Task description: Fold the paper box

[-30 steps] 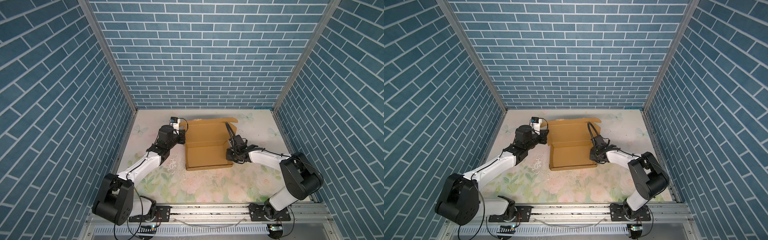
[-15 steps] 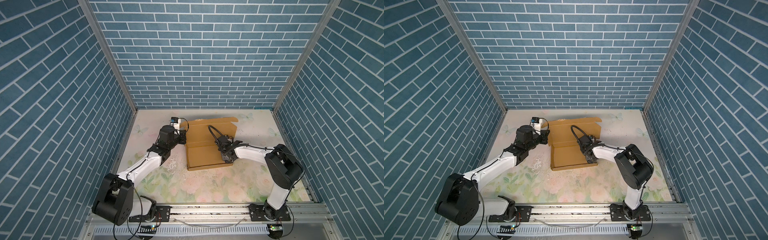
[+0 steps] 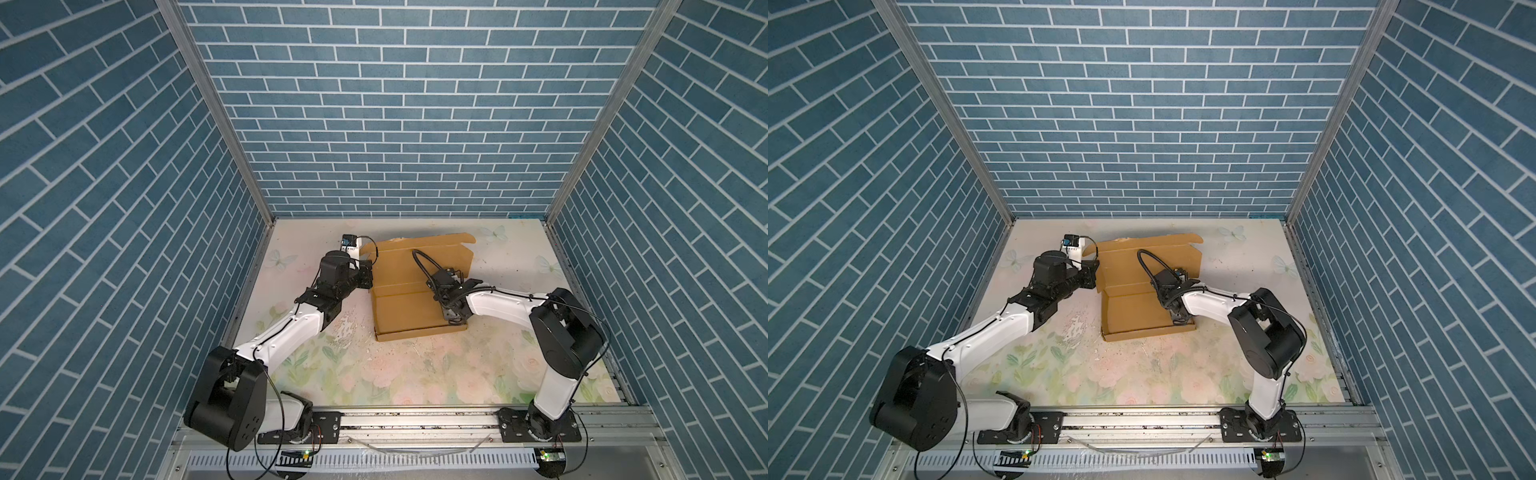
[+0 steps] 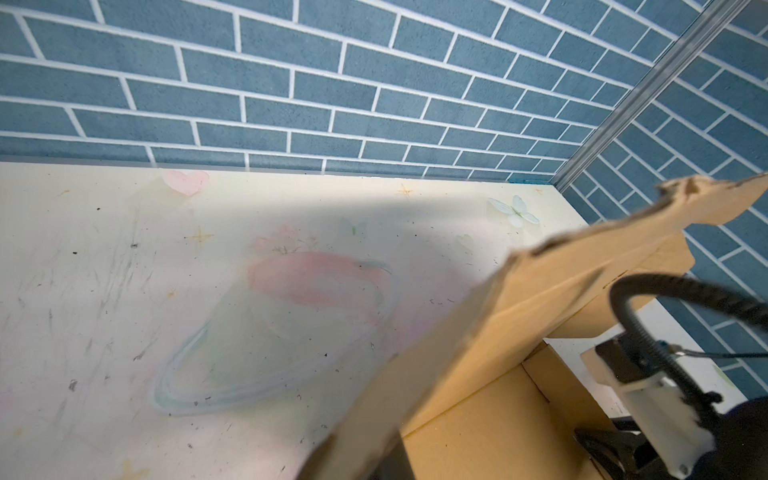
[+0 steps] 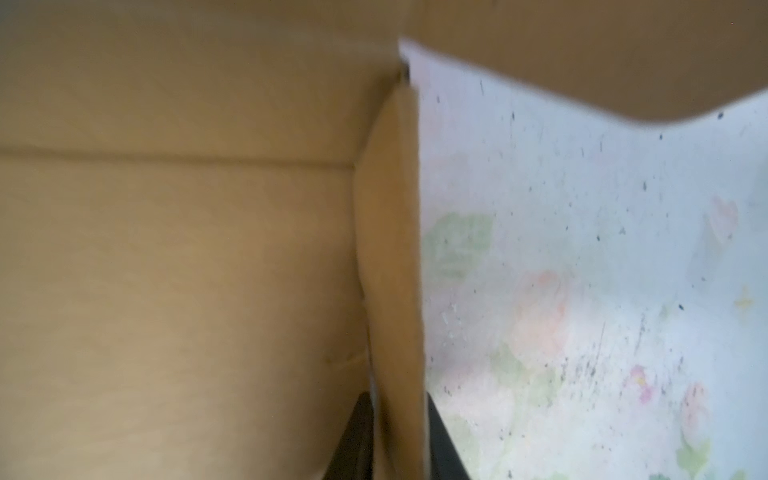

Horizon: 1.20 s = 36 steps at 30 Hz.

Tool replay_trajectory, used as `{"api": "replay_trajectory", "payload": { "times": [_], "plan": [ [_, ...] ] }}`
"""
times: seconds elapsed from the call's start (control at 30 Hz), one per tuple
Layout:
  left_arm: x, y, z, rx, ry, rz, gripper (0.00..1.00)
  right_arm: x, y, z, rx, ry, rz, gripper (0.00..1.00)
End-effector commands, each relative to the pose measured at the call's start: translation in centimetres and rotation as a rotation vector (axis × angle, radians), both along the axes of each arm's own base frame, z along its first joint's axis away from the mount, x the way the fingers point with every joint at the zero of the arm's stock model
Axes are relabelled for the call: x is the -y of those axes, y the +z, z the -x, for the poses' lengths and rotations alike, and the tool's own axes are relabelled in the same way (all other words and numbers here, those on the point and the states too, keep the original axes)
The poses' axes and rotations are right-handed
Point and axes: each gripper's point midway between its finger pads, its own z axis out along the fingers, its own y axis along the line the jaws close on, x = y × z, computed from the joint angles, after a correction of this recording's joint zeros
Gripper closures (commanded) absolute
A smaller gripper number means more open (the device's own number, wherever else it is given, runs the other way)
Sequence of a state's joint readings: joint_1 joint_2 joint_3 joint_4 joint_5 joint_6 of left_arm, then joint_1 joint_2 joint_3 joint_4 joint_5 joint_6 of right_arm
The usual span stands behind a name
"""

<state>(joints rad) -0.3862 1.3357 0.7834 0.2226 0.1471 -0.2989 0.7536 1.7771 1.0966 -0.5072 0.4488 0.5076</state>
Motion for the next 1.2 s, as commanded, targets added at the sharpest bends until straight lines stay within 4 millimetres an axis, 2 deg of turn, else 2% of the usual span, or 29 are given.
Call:
{"api": "replay_trajectory", "payload": {
  "times": [0.0, 0.23, 0.37, 0.5, 0.63, 0.83, 1.17],
  "plan": [
    [1.0, 1.3, 0.3, 0.02, -0.035, 0.021, 1.0, -1.1, 1.1, -0.2, -0.003, 0.006, -0.124, 0.75],
    [0.9, 1.1, 0.4, 0.014, -0.035, 0.018, 1.0, -0.7, 0.5, -1.8, -0.009, -0.031, -0.174, 0.75],
    [0.9, 1.1, 0.5, 0.017, -0.035, 0.02, 1.0, -0.6, -0.5, -2.3, -0.014, -0.024, -0.13, 0.83],
    [0.9, 1.1, 0.4, 0.014, -0.035, 0.019, 1.0, 0.1, -1.3, -2.2, -0.012, -0.027, -0.081, 0.88],
    [1.1, 1.1, 0.3, 0.012, -0.037, 0.023, 1.0, 1.2, -1.5, -2.5, 0.024, -0.03, 0.017, 0.99],
    [1.2, 1.3, 0.2, 0.014, -0.038, 0.024, 1.0, 2.8, -1.5, -2.8, 0.072, -0.043, 0.241, 1.0],
    [1.1, 1.0, 0.2, 0.008, -0.036, 0.019, 1.0, 2.0, -4.3, -1.9, 0.006, -0.061, 0.195, 1.0]
  ]
}}
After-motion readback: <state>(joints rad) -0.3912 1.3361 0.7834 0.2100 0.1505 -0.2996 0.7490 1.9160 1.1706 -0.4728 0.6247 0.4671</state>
